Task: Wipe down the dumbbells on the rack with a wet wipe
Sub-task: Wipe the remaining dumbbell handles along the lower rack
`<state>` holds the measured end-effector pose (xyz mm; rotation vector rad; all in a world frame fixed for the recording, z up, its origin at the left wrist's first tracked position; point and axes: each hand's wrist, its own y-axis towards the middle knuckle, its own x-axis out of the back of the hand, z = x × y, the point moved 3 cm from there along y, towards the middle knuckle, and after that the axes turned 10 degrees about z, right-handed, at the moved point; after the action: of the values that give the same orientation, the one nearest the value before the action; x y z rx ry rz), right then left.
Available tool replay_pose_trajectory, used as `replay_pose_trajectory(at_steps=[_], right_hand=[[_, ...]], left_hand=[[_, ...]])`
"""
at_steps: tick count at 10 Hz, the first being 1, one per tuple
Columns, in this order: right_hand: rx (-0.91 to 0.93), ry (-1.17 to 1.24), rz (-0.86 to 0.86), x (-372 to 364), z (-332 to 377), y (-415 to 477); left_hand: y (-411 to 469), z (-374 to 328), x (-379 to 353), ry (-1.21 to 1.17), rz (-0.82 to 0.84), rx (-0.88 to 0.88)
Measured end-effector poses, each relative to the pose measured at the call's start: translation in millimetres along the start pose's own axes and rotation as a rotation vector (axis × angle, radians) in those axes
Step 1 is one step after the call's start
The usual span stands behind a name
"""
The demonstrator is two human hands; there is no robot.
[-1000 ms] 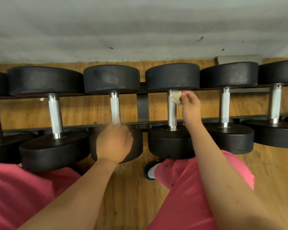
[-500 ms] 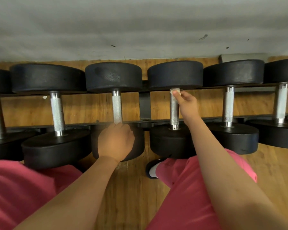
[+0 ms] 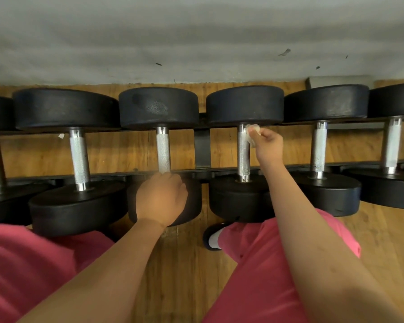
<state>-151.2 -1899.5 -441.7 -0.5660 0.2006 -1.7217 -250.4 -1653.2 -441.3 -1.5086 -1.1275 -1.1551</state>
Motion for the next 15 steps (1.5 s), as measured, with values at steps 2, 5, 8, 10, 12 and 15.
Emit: replay_pose_trajectory(at_steps=[2,5,8,10,12,15], right_hand=[[-0.084,0.006,0.148,-3,-3,1],[0.022,-0.209,-0.028,8,7,3],[-0.102,0.051,-0.008,-2,-4,-1],[-0.088,0.183,0.052,4,4,-4],[-0.053,0.088,0.117,1,5,-1],[-0.023,0.135,0.101,-4,-4,-1]], left_hand=[[0,0,-1,0.002,0.0,0.0],[0,2,-3,-0.028,0.006,0.002],[0,1,-4,-0.014,-0.006,-0.003],[0,0,-2,-0.017,-0.011,0.003],[0,0,-2,-0.013,-0.003,0.005],[-2,-1,-1,0.01,0.007,-0.007]])
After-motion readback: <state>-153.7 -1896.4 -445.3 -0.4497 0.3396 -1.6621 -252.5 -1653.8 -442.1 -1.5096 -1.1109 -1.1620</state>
